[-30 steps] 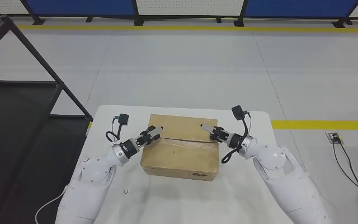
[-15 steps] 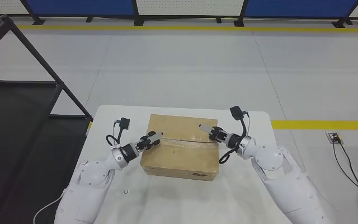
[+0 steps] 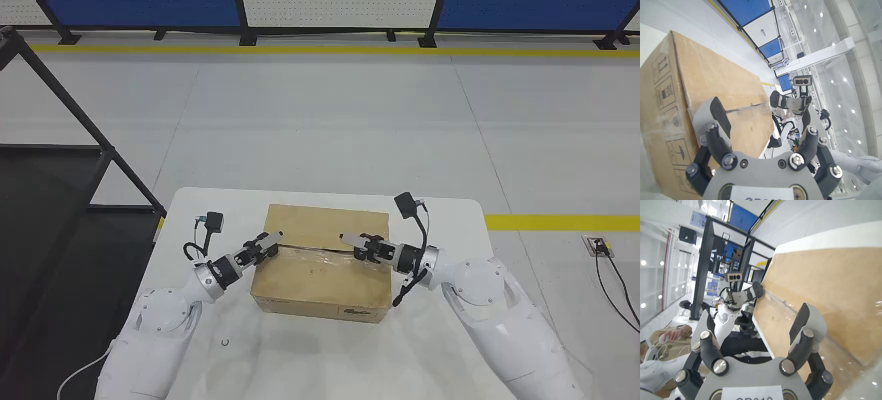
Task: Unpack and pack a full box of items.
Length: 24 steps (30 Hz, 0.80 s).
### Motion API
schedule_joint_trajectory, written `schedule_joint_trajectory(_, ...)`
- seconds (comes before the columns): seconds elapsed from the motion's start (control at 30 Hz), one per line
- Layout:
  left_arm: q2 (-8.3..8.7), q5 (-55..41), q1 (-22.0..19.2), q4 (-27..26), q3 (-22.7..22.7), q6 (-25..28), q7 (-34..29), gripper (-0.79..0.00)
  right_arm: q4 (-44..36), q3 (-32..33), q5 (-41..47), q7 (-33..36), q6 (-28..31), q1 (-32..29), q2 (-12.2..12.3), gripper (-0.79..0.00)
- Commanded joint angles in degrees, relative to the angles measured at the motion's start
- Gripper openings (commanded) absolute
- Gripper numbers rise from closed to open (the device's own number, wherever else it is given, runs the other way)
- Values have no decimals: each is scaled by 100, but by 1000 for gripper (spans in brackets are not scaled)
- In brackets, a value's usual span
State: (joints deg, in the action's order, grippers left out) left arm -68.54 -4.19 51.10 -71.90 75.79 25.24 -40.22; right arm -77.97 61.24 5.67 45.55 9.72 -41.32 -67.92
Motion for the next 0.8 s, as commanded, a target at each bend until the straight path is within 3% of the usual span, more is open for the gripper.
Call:
schedule_joint_trajectory(0.0,1,-22,-15,-6,-14,39,0,0,85,-151,-93,39,-45,91,-35,0)
schedule_joint_trajectory(0.27,33,-266,87,-162,87,340,-47,0,422,-390,-225,248,325,324,-105,0)
schedule_joint_trajectory(0.6,70,-342,146,-286,187,531,46,0,521,-297,-162,22,950,267,-120,0)
schedule_joint_trajectory(0.77,71,-297,93,-195,154,486,139,0,644,-212,118,-179,481,327,-149,0)
